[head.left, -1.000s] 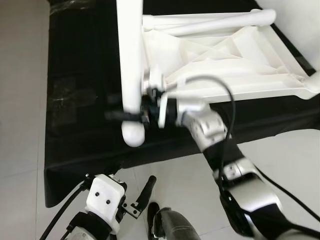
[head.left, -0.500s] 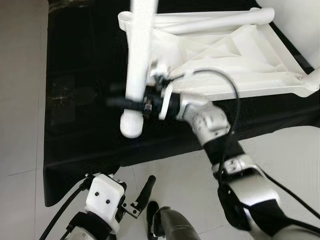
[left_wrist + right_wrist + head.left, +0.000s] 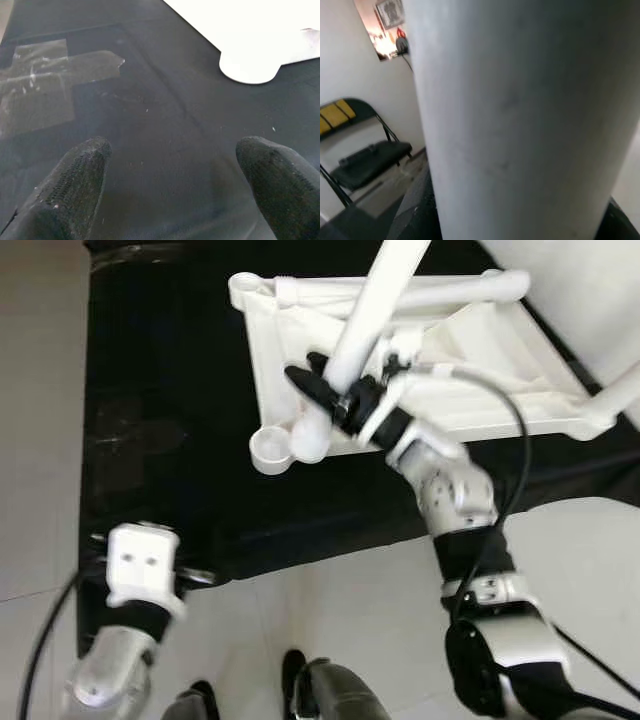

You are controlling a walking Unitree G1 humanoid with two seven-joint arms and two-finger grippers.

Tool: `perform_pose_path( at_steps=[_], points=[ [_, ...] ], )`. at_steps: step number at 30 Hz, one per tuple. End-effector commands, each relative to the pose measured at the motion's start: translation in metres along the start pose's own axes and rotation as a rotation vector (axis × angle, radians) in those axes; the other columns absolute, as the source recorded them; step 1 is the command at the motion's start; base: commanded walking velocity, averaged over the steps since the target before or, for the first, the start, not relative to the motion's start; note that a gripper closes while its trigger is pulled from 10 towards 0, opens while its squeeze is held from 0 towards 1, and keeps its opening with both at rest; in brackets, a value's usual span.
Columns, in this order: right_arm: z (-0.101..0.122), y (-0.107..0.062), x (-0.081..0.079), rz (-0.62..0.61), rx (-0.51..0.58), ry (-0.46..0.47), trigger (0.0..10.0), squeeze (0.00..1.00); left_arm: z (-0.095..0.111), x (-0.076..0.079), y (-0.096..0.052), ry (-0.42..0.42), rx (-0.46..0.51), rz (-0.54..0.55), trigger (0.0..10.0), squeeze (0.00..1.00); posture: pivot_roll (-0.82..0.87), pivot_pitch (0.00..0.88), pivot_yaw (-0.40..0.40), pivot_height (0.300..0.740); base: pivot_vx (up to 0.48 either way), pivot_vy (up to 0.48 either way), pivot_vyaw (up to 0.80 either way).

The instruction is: Building children table

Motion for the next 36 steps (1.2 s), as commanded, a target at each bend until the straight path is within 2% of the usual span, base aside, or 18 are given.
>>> perform_pose_path(
  at_steps=[1,5,14,15,18,23,29,36],
  points=[
    [-0.023,-0.004,-0.009,-0.006,-0.091,0.019,10.0,0.00,-0.006,-0.003,0.001,-0.024,-0.027,0.025,10.0,0.00,-0.17,0.119,-0.148,0.740,0.000,0.000,0.00],
    [-0.028,-0.010,-0.019,-0.014,-0.063,0.080,10.0,0.00,-0.006,-0.003,0.004,-0.019,-0.017,0.039,10.0,0.00,-0.17,0.099,-0.143,0.740,0.127,0.000,-0.60],
    [-0.022,-0.006,-0.023,-0.027,-0.037,0.039,10.0,0.00,-0.008,0.003,0.008,-0.013,-0.007,0.029,10.0,0.00,-0.16,0.069,-0.138,0.740,0.282,0.000,0.19],
    [-0.018,-0.005,-0.027,-0.017,0.004,0.078,10.0,0.00,-0.009,0.004,0.010,-0.012,-0.004,0.023,10.0,0.00,-0.16,0.059,-0.132,0.740,0.296,0.000,0.80],
    [-0.016,-0.006,-0.029,-0.021,0.034,0.130,10.0,0.00,-0.009,0.005,0.011,-0.015,-0.003,0.021,10.0,0.00,-0.16,0.059,-0.130,0.740,0.296,0.000,0.80],
    [-0.018,-0.006,-0.029,-0.046,0.017,0.100,10.0,0.00,-0.011,0.007,0.013,-0.009,-0.011,0.004,10.0,0.00,-0.16,0.057,-0.114,0.740,0.284,0.000,0.16],
    [-0.018,-0.007,-0.026,-0.068,0.011,0.084,10.0,0.00,-0.021,0.017,0.014,0.030,-0.054,-0.047,10.0,0.00,-0.17,0.058,-0.101,0.740,0.000,0.000,0.00],
    [-0.018,-0.008,-0.026,-0.066,0.014,0.072,10.0,0.00,-0.029,0.027,0.006,0.081,-0.096,-0.153,10.0,0.00,-0.18,0.063,-0.087,0.740,0.000,-0.069,0.00]
  ],
)
Point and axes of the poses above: a point about 5 cm out from each wrist's last joint towards the gripper, its own y axis pointing out of the wrist towards the gripper, its own z axis along the axis of the wrist's last joint, x = y × z, the point moved 2 cm from there along y, pointing out of the wrist towards the gripper, and after that the axes turned 4 degrees about -y, right-handed, at the moved point
